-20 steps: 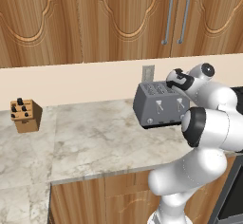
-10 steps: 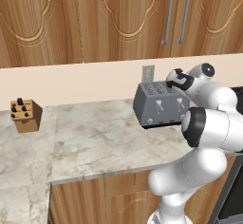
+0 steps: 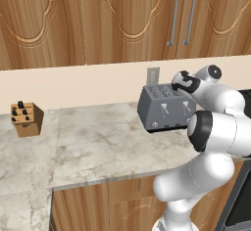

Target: Start the toaster. Once the lever pops up, take the bread to the plate on the dining counter.

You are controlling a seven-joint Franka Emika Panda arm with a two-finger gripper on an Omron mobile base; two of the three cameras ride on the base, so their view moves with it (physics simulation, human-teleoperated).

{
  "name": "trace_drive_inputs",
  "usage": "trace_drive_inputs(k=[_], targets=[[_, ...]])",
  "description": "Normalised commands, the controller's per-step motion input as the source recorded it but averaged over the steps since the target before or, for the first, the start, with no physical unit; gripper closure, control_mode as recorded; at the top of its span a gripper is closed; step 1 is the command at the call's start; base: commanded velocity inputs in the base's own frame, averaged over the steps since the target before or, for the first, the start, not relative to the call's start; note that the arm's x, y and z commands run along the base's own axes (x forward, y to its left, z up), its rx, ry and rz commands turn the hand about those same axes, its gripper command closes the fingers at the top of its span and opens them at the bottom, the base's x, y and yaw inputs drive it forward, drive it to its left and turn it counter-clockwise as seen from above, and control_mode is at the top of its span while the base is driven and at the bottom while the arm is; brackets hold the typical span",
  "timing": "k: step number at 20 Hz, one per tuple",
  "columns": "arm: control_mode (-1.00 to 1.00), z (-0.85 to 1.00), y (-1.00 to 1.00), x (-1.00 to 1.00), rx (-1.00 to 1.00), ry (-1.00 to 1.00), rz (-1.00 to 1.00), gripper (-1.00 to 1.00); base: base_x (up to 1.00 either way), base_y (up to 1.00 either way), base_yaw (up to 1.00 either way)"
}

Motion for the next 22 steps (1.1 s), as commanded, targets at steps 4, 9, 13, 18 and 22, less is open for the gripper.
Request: trace_drive_inputs(k=[4,9,13,18,22], targets=[[-1.0,0.0,0.0,0.0,0.0,0.0,0.0,1.0,0.0,0.0,0.0],[-1.0,0.0,0.0,0.0,0.0,0.0,0.0,1.0,0.0,0.0,0.0],[-1.0,0.0,0.0,0.0,0.0,0.0,0.0,1.0,0.0,0.0,0.0],[-1.0,0.02,0.0,0.0,0.0,0.0,0.0,1.0,0.0,0.0,0.0],[-1.0,0.14,0.0,0.0,0.0,0.0,0.0,1.0,0.0,0.0,0.0]])
